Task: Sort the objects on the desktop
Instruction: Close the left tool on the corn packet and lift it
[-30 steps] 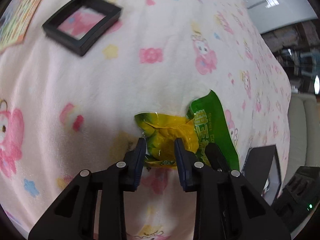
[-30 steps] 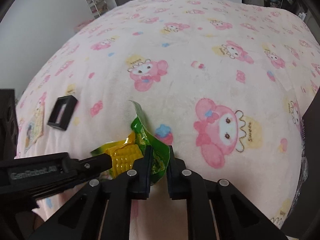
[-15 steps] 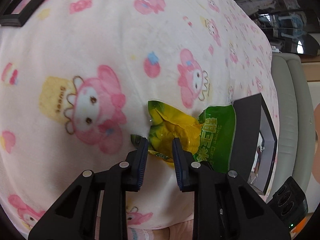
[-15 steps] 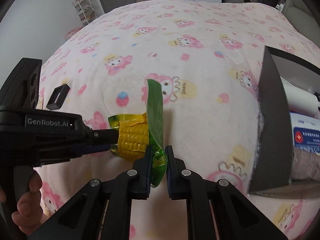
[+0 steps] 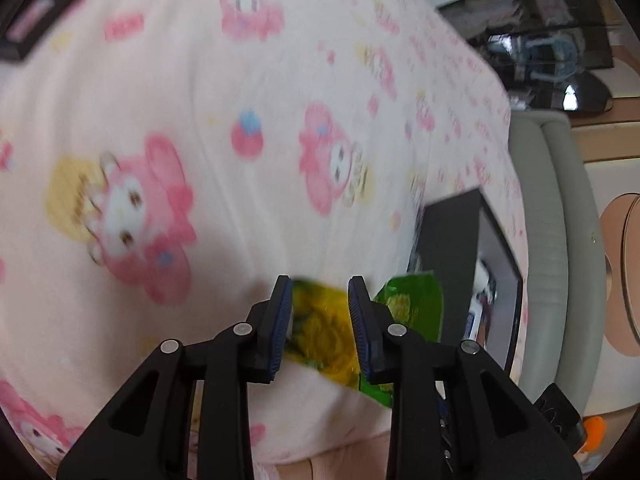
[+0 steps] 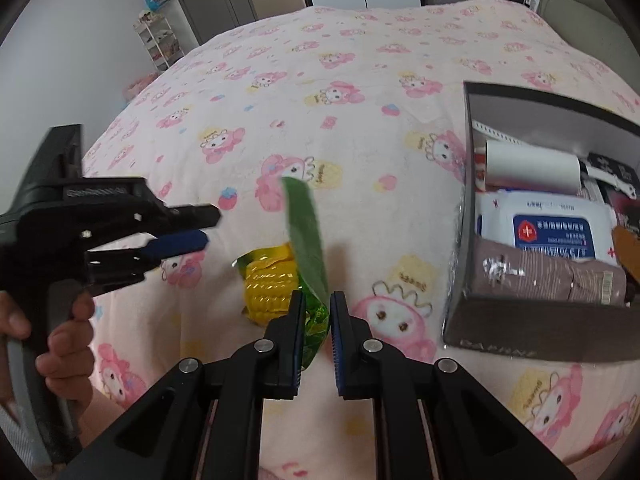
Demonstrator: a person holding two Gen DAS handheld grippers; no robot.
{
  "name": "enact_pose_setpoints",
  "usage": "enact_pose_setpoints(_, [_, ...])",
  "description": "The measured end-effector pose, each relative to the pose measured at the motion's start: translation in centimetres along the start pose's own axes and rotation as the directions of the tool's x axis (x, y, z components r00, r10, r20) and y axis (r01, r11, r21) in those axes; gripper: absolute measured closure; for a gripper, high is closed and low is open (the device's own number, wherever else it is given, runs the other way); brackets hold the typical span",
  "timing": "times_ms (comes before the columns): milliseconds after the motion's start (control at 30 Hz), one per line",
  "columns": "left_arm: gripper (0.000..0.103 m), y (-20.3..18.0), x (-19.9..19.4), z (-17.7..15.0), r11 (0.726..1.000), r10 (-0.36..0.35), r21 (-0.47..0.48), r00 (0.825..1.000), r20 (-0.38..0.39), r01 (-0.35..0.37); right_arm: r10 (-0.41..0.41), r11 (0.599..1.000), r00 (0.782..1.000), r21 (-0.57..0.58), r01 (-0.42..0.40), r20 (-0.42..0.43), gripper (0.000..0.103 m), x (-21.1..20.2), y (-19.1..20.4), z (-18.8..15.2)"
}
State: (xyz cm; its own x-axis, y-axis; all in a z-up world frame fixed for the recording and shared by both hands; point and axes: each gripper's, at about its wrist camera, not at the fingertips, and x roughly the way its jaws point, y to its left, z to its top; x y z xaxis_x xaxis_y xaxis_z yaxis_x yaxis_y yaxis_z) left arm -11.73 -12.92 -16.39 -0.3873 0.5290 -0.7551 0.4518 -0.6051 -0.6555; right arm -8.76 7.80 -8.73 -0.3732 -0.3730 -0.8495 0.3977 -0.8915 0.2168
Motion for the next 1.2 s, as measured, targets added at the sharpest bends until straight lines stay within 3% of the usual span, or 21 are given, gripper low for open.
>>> enact_pose_setpoints(100, [0.075, 0.1, 0.1, -0.7, 1.0, 0.016, 0.022, 1.0, -0.027, -0.016, 0.001, 1.0, 1.0, -0.01, -0.001, -0.003, 0.093, -0.5, -0.2, -0.4])
enact_pose_setpoints(167, [0.067, -0.1, 0.3, -1.1, 1.0, 0.005, 0.024, 1.0, -0.031, -0.004, -0.005, 1.0, 1.0, -0.012, 0.005, 0.005, 0.093, -0.9, -0.3, -0.5])
enact_pose_setpoints(333, [0.066, 0.0, 0.7, -1.5, 1.0, 0.02, 0.011, 0.999, -0.047, -0.019, -0.019, 0.999, 0.998, -0.042, 0.022, 0.06, 0.092, -1.6, -0.3, 0.3])
enact_pose_setpoints(400, [0.061, 0.1, 0.4, -1.3, 1.0, 0.011, 0.003, 0.999, -0.033, -0.011, -0.027, 0.997, 0.998, -0.074, 0.031, 0.064, 0.09, -1.2, 0.1, 0.7])
enact_pose_setpoints(467, [0.049, 0.0, 0.0, -1.2, 1.0, -0.011, 0.009, 1.0, -0.011, 0.011, -0.06, 0.993, 0.997, -0.101, 0.065, 0.048, 0.088, -0.3, 0.7, 1.1])
enact_pose_setpoints(600, [0.049, -0.2, 0.9, -1.2, 0.999, 0.009, 0.033, 0.999, -0.038, -0.007, -0.094, 0.985, 0.994, -0.142, 0.1, 0.048, 0.088, 0.9, 1.4, 1.5])
enact_pose_setpoints(767, [0.047, -0.4, 2.2, -1.3, 0.997, 0.039, 0.066, 0.996, -0.076, -0.034, -0.156, 0.983, 0.988, -0.097, 0.154, -0.007, 0.088, 2.5, -0.2, 1.3])
enact_pose_setpoints(900, [0.047, -0.6, 2.6, -1.5, 0.995, 0.052, 0.085, 0.994, -0.096, -0.044, -0.113, 0.993, 0.992, -0.026, 0.112, -0.052, 0.088, 3.0, -2.0, 0.1])
enact_pose_setpoints(1067, [0.048, -1.1, 2.9, -2.1, 0.993, 0.042, 0.118, 0.99, -0.132, -0.026, 0.039, 0.998, 0.992, 0.061, -0.032, -0.121, 0.088, 3.2, -3.3, -2.1])
enact_pose_setpoints(1200, [0.048, -1.8, 3.3, -2.5, 0.987, 0.06, 0.157, 0.987, -0.146, -0.037, 0.085, 0.995, 0.991, 0.061, -0.078, -0.106, 0.088, 2.0, -3.2, -2.8])
